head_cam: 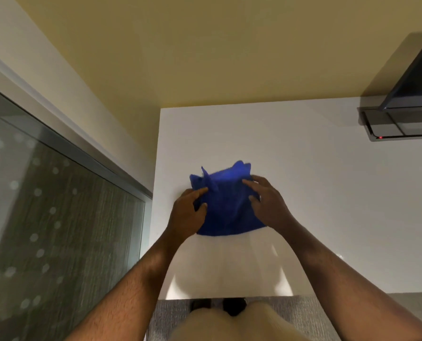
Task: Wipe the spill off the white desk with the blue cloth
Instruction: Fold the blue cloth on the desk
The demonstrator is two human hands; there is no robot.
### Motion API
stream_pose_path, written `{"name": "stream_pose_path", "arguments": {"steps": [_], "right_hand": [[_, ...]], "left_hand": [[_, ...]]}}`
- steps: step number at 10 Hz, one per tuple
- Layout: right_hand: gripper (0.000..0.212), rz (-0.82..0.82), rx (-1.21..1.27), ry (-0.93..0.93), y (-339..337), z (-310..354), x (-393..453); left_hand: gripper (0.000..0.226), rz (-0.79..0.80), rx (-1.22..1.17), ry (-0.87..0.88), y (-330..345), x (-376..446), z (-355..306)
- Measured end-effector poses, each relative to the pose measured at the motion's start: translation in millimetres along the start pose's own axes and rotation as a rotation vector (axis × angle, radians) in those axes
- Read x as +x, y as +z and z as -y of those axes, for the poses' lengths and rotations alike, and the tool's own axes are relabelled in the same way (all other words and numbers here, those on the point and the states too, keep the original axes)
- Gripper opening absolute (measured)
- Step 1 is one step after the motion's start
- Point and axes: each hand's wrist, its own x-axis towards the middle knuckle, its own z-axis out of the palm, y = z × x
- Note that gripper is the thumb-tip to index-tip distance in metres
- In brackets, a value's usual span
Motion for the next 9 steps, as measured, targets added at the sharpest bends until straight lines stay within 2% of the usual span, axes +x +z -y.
{"name": "stream_pose_path", "arguments": {"steps": [1, 2, 3, 4, 6, 7, 8, 9], "right_hand": [[0.065, 0.059, -0.022, -0.057, -10.4, 9.0, 25.5], [0.074, 0.052, -0.041, -0.185, -22.8, 20.1, 70.7], [0.073, 0.067, 0.003, -0.197, -27.2, 27.2, 105.6], [0.071, 0.098, 0.045, -0.094, -27.7, 36.7, 160.0], [0.073, 0.095, 0.006, -0.043, -7.5, 32.9, 220.9], [0.074, 0.196, -0.095, 0.054, 6.3, 19.1, 227.6], [0.077, 0.227, -0.311, 0.121, 9.4, 12.1, 229.7], [0.078, 0.147, -0.322, 0.083, 13.4, 14.0, 217.0]], "left_hand": [[0.066, 0.033, 0.094, 0.018, -19.0, 21.6, -0.8], [0.079, 0.029, 0.202, 0.094, -49.7, 59.5, 1.8], [0.081, 0.016, 0.229, 0.081, -67.3, 89.9, 3.3], [0.087, 0.0, 0.259, -0.008, -85.0, 143.8, 3.6], [0.088, -0.054, 0.264, -0.087, -87.7, 215.0, 18.3], [0.086, 0.018, 0.364, -0.157, -79.0, 224.8, 32.4], [0.077, 0.066, 0.625, -0.176, -68.8, 218.5, 45.1], [0.075, -0.045, 0.7, -0.105, -59.6, 202.4, 49.1]]}}
